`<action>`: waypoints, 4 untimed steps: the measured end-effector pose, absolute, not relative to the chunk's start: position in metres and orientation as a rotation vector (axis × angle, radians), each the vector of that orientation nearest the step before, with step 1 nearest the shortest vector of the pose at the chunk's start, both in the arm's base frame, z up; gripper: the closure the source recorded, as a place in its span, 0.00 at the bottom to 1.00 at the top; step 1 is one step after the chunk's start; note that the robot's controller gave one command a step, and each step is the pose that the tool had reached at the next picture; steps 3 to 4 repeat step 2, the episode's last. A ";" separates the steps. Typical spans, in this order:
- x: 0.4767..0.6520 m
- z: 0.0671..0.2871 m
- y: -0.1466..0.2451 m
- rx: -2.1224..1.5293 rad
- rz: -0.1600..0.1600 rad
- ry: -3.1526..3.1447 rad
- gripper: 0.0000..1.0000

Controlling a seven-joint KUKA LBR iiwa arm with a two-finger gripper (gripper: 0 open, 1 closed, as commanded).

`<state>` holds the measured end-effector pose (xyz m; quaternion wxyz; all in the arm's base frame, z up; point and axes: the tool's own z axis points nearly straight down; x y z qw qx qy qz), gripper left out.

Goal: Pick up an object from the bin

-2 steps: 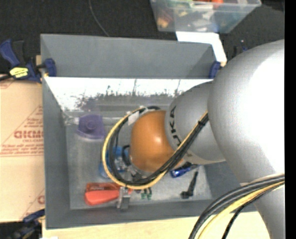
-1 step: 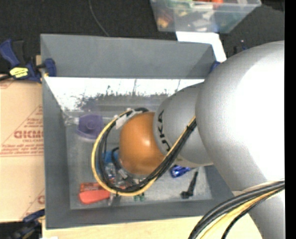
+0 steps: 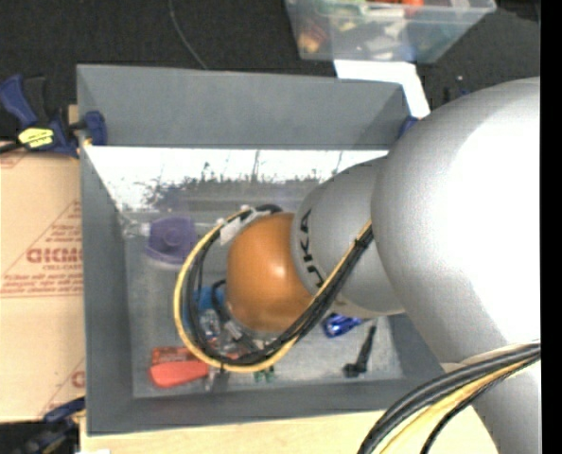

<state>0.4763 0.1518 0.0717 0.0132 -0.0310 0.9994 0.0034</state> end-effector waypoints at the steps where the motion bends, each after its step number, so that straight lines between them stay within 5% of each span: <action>1: 0.475 0.087 0.151 -0.095 0.010 3.118 1.00; 2: 0.475 0.104 0.151 -0.093 0.011 3.118 1.00; 4: 0.475 0.104 0.151 -0.093 0.011 3.118 1.00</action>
Offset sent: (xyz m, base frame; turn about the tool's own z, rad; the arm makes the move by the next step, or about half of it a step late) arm -0.0014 -0.0003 0.0406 0.0008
